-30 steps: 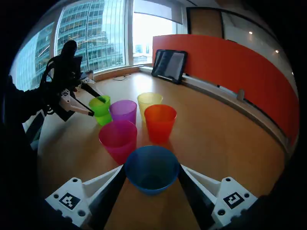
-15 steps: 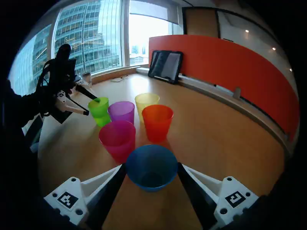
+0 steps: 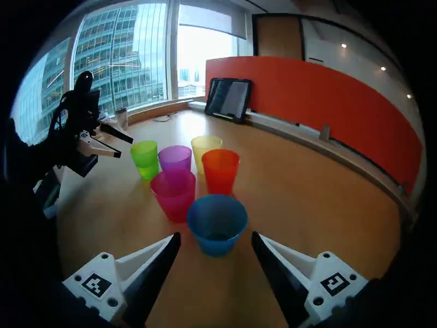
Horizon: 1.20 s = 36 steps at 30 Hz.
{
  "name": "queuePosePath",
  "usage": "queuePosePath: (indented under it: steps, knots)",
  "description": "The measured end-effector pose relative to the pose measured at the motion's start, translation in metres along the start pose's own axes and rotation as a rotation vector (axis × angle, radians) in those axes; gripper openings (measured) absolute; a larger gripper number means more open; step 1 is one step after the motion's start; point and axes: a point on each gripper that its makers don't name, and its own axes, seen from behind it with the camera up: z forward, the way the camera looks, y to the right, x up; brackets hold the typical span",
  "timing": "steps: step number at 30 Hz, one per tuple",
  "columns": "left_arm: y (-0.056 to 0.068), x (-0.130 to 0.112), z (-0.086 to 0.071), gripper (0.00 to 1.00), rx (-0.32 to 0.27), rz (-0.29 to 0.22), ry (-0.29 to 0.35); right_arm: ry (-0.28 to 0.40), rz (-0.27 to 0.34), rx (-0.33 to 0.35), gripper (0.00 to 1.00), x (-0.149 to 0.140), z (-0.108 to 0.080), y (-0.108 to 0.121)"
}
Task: Pour water
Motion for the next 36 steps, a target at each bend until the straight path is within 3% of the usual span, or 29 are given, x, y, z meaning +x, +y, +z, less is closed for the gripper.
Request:
queuePosePath:
  steps: [12, 27, 36]
  knots:
    - [-0.014, 0.013, -0.035, 0.97, 0.132, -0.038, 0.111, 0.116, 0.066, -0.116, 1.0, 0.01, -0.042, 0.019]
    - [-0.033, 0.057, -0.07, 0.97, 0.349, 0.019, 0.323, 0.356, 0.143, -0.408, 1.0, 0.046, -0.082, 0.07]
    - [-0.033, 0.08, -0.08, 0.97, 0.424, 0.0, 0.439, 0.448, 0.154, -0.552, 1.0, 0.055, -0.093, 0.081]
